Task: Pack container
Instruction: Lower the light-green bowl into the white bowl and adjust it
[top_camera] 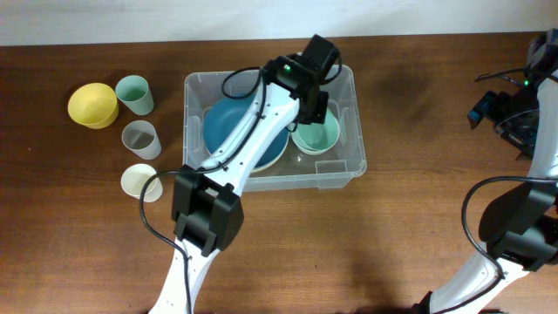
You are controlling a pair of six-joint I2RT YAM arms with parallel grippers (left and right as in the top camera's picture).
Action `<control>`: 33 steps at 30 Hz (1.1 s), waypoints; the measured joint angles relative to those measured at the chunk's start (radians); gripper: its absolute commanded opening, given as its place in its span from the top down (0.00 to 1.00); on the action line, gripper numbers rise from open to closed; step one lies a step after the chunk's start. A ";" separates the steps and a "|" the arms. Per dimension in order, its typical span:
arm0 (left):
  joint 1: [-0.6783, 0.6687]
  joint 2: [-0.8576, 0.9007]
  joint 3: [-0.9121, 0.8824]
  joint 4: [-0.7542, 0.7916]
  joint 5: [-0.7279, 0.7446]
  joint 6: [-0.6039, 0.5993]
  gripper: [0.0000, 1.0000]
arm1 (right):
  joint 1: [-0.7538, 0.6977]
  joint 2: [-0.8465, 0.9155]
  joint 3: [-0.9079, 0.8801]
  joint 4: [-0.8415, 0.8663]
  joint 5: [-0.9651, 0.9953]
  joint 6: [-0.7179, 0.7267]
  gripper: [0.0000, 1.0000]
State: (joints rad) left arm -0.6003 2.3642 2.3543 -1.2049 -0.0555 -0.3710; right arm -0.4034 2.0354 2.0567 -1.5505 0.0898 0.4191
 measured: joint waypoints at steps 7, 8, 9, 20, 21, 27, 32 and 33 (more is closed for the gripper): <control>-0.013 0.000 0.000 0.000 -0.009 0.012 1.00 | 0.000 0.000 0.000 0.000 0.000 0.000 0.01; -0.011 0.000 0.000 0.000 -0.012 0.012 0.99 | 0.000 0.000 0.000 0.000 0.000 0.000 0.01; -0.009 0.000 0.000 0.000 -0.016 0.012 0.99 | 0.000 0.000 0.000 0.000 0.000 0.000 0.01; -0.004 0.045 0.001 -0.037 -0.077 -0.004 0.99 | 0.000 0.000 0.000 0.000 0.000 0.000 0.01; -0.004 0.056 0.001 -0.037 -0.078 -0.006 0.99 | 0.000 0.000 0.000 0.000 0.000 0.000 0.01; -0.003 0.073 0.001 -0.032 -0.081 -0.007 0.99 | 0.000 0.000 0.000 0.000 0.000 0.000 0.01; 0.000 0.073 0.001 -0.021 -0.084 -0.007 1.00 | 0.000 0.000 0.000 0.000 0.000 0.000 0.01; 0.000 0.073 0.001 -0.021 -0.084 -0.007 0.99 | 0.000 0.000 0.000 0.000 0.000 0.000 0.01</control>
State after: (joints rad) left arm -0.6006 2.4371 2.3550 -1.2259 -0.1398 -0.3782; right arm -0.4034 2.0354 2.0567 -1.5501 0.0898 0.4194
